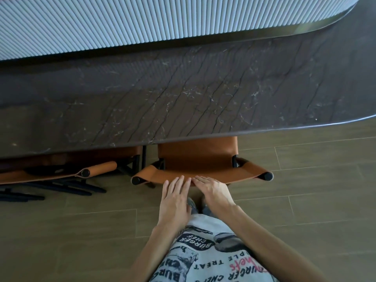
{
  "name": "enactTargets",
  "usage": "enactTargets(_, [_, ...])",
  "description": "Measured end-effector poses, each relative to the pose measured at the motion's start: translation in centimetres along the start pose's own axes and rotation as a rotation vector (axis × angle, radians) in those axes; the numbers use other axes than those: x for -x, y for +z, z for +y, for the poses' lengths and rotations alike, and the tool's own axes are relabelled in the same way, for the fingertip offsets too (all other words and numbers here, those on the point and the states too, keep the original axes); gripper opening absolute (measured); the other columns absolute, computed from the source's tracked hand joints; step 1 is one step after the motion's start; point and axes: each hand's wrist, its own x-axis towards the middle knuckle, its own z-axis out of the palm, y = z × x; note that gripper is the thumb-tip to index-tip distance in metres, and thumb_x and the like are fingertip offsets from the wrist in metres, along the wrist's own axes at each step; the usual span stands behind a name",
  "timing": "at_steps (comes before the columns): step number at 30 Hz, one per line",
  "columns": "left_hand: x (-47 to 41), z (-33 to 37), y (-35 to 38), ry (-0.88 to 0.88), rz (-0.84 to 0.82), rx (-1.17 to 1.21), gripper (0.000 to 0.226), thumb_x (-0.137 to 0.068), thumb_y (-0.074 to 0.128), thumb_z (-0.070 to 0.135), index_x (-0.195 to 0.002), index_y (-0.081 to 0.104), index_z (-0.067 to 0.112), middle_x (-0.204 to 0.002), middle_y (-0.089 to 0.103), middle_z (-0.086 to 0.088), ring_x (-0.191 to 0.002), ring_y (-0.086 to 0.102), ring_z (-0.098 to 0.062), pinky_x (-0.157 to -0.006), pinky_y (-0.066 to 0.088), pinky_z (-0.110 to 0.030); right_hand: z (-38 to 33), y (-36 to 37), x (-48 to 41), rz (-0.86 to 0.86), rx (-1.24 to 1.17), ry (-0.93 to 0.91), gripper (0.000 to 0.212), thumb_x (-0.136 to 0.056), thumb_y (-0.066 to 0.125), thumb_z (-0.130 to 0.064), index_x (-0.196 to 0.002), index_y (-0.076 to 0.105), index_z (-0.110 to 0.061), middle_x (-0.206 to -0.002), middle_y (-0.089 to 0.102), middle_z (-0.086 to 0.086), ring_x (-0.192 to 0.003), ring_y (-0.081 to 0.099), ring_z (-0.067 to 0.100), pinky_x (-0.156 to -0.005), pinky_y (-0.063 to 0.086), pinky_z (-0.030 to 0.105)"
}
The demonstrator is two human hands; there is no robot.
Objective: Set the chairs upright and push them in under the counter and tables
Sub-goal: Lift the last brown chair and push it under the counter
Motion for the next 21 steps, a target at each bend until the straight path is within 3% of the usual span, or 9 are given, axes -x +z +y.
enactTargets(8, [-2.3, -1.5, -0.3, 0.058, 0.022, 0.006, 0.080, -0.086, 0.053, 0.034, -0.154, 0.013, 0.023, -0.159, 0.021, 0.002, -0.146, 0.014, -0.017, -0.120, 0.000, -0.042, 0.1, -0.5, -1.5, 0.115, -0.015, 0.041, 0.053, -0.091, 0.056, -0.012, -0.143, 0.045, -0.019, -0.148, 0.044, 0.000, -0.136, 0.041, 0.014, -0.111, 0.029, 0.024])
enactTargets(12, [-2.5, -1.6, -0.4, 0.071, 0.041, -0.003, 0.077, -0.084, 0.053, 0.033, -0.153, 0.018, 0.024, -0.157, 0.026, 0.004, -0.144, 0.019, -0.017, -0.119, 0.005, -0.042, 0.2, 0.0, -1.6, 0.144, -0.019, 0.059, 0.052, -0.087, 0.056, -0.004, -0.138, 0.052, -0.015, -0.142, 0.052, 0.003, -0.131, 0.048, 0.017, -0.107, 0.035, 0.027])
enactTargets(18, [-4.0, -2.2, -1.2, 0.118, 0.104, 0.042, 0.062, -0.085, 0.056, 0.022, -0.145, 0.041, 0.023, -0.144, 0.049, 0.007, -0.133, 0.040, -0.011, -0.114, 0.023, -0.032, 0.7, 0.0, -2.4, 0.179, 0.011, 0.069, 0.036, -0.086, 0.059, -0.015, -0.121, 0.063, -0.018, -0.118, 0.067, 0.000, -0.109, 0.063, 0.020, -0.087, 0.052, 0.033])
enactTargets(21, [-5.2, -2.6, -1.7, 0.086, 0.147, 0.088, 0.051, -0.085, 0.058, 0.015, -0.134, 0.056, 0.026, -0.131, 0.062, 0.009, -0.119, 0.056, -0.015, -0.103, 0.038, -0.030, 1.2, 0.3, -2.7, 0.217, 0.091, 0.124, 0.026, -0.081, 0.059, -0.011, -0.104, 0.065, -0.020, -0.101, 0.068, -0.004, -0.097, 0.064, 0.020, -0.074, 0.048, 0.031])
